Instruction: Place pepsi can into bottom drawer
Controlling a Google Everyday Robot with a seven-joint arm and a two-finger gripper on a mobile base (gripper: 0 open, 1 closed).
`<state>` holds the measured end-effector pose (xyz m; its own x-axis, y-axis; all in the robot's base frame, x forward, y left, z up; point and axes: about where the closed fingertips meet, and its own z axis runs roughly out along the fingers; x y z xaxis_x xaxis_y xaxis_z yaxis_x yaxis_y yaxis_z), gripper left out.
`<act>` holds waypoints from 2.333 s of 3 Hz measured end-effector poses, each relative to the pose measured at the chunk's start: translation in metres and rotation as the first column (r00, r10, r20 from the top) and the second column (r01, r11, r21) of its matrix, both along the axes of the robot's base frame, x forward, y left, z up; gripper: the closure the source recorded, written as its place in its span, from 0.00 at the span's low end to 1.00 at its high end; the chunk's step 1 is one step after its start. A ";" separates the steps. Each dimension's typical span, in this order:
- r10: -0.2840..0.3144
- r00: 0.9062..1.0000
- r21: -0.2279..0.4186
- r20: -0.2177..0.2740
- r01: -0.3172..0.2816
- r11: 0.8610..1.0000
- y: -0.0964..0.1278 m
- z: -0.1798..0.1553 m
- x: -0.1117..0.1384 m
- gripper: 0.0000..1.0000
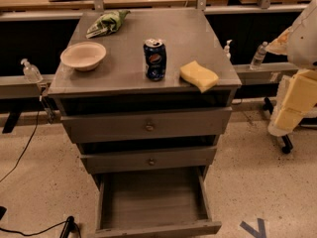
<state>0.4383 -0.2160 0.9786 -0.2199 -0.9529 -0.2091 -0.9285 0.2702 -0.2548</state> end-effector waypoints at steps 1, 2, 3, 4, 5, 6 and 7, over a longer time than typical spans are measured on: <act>0.000 1.000 0.000 0.000 0.000 1.000 0.000 0.000 0.000 0.00; 0.014 1.000 0.001 0.013 -0.014 1.000 0.001 -0.008 0.021 0.00; 0.086 0.992 0.012 0.089 -0.087 0.996 0.003 -0.022 0.110 0.00; 0.132 0.975 0.092 0.177 -0.150 0.984 0.011 -0.022 0.178 0.00; 0.132 0.954 0.254 0.269 -0.203 0.946 0.022 -0.029 0.232 0.00; 0.012 0.953 0.623 0.303 -0.207 0.754 0.067 -0.040 0.287 0.00; -0.041 0.966 0.774 0.257 -0.180 0.607 0.100 -0.042 0.311 0.00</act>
Offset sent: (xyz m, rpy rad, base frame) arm 0.0679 0.0028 -0.0300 0.0021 -0.0242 0.0447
